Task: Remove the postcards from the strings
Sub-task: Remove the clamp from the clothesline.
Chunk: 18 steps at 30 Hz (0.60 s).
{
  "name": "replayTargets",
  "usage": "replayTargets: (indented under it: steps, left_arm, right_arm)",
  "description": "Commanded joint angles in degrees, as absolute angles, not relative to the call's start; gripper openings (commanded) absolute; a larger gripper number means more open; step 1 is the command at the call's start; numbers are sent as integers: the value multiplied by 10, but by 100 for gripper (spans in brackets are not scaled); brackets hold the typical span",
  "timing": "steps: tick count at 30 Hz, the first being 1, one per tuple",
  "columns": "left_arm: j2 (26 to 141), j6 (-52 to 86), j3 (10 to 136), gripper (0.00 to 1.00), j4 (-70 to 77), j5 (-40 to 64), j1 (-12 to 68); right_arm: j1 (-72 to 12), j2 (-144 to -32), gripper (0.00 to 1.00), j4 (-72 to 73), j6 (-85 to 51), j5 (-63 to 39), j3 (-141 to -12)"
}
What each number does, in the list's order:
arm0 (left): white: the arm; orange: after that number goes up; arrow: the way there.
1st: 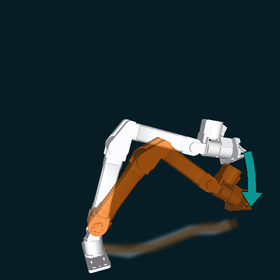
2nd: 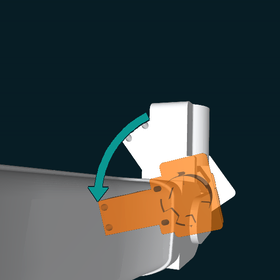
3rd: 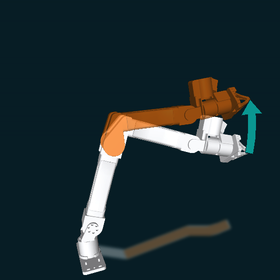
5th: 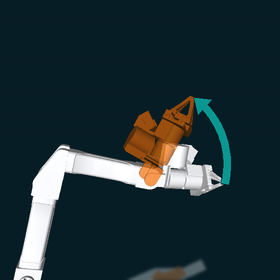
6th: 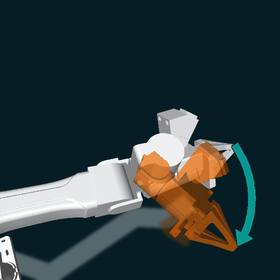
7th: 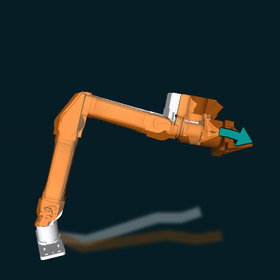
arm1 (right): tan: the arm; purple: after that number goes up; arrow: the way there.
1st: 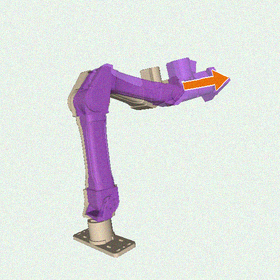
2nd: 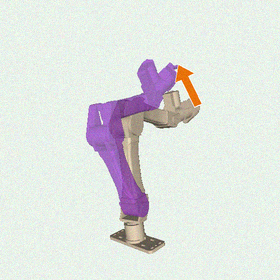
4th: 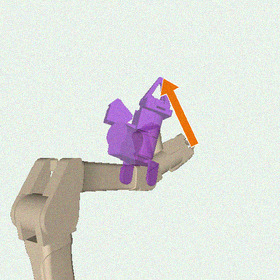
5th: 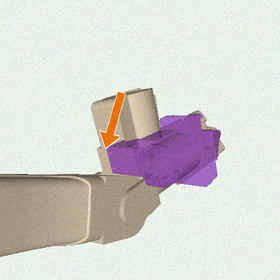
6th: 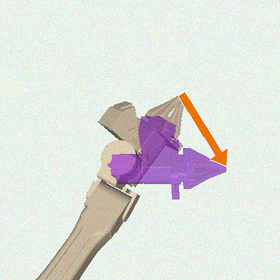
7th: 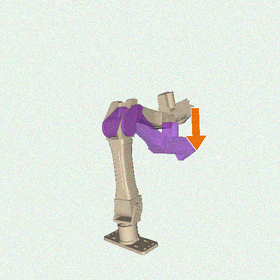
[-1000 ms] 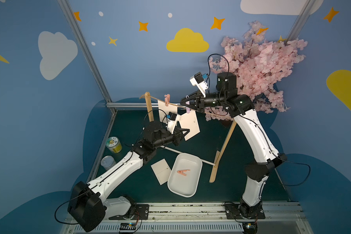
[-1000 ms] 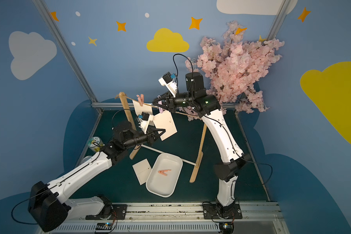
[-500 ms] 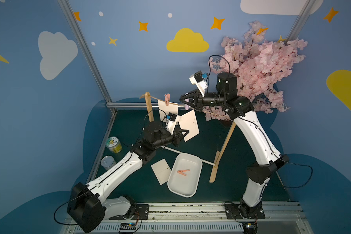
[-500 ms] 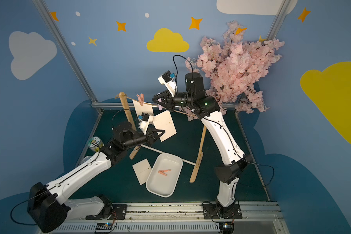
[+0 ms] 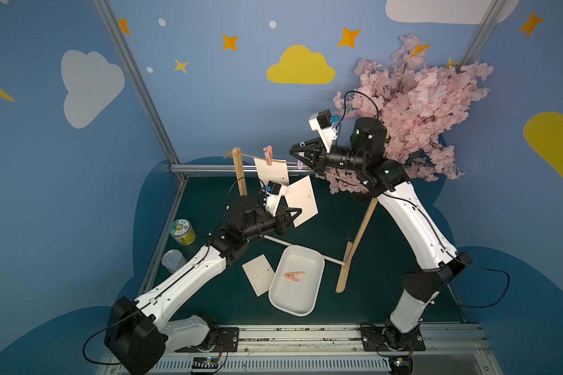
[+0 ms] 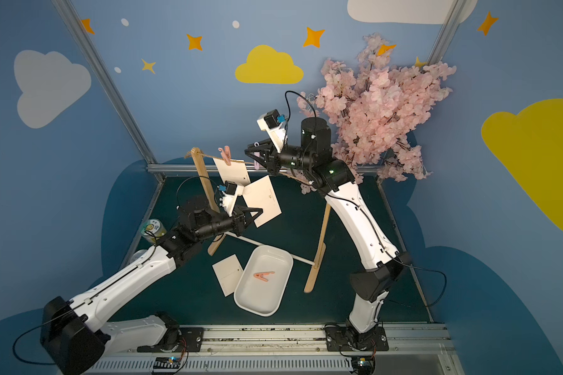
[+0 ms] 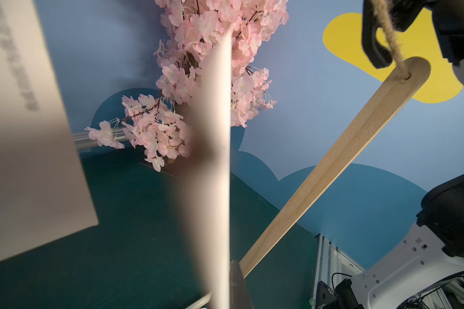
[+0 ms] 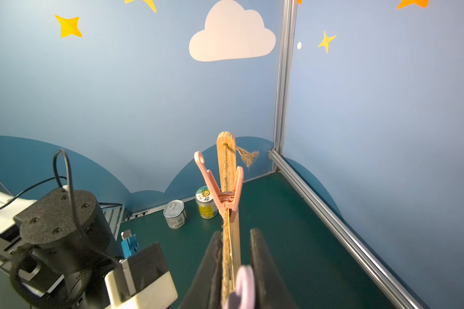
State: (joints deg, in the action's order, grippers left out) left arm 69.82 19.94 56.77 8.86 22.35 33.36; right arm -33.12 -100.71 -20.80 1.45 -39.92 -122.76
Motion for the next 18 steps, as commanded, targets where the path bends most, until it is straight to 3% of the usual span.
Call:
replayTargets:
  steps: [1,18]
  left_arm:
    - [686,201,560,3,84,221,330]
    - [673,208,544,3,87,216,331]
  right_arm:
    - [-335,-981,0,-161,10,-382,-1213]
    - [-346,-982,0,-139,22,-371,-1174]
